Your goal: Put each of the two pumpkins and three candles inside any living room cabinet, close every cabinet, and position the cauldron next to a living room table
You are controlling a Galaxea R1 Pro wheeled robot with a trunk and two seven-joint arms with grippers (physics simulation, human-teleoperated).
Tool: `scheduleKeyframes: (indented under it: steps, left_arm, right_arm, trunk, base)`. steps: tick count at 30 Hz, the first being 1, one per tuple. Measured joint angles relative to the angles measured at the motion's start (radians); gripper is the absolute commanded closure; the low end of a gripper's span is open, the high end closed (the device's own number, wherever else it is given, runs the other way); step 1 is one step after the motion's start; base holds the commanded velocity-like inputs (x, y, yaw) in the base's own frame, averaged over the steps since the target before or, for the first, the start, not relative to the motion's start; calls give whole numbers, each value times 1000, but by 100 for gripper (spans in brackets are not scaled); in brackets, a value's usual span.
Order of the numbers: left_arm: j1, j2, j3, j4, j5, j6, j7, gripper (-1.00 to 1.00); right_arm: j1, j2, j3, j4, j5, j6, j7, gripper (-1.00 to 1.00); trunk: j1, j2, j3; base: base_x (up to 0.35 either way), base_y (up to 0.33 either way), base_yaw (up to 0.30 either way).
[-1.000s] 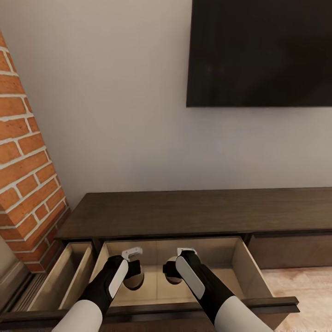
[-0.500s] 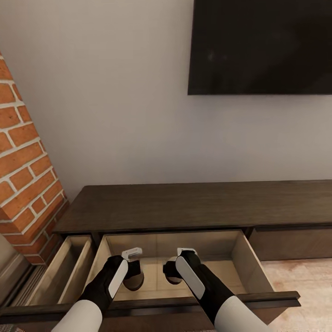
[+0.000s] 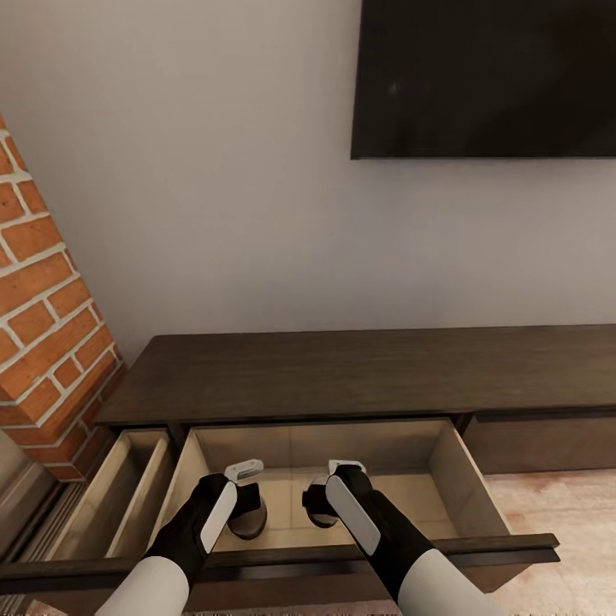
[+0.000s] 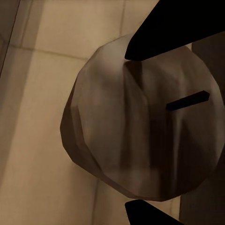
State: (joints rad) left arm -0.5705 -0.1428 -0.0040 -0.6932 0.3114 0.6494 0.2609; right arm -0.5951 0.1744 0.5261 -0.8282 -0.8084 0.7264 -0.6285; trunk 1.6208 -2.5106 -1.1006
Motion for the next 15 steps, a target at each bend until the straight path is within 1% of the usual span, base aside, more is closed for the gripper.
scheduleKeyframes:
  steps: [4, 8, 12, 15]
  left_arm:
    - [0, 0, 0, 0, 0, 0, 0, 100]
    - [0, 0, 0, 0, 0, -1, 0, 100]
    - [0, 0, 0, 0, 0, 0, 0, 100]
    - [0, 0, -1, 0, 0, -1, 0, 100]
  right_arm:
    - [0, 0, 0, 0, 0, 0, 0, 100]
    - [0, 0, 0, 0, 0, -1, 1, 100]
    - [0, 0, 0, 0, 0, 0, 1, 100]
    - [0, 0, 0, 0, 1, -1, 1, 100]
  trunk:
    - [2, -1, -15]
    - [2, -1, -16]
    - [4, -2, -31]
    - [4, -2, -31]
  base:
    - [0, 0, 0]
    - [0, 0, 0]
    - [0, 0, 0]
    - [0, 0, 0]
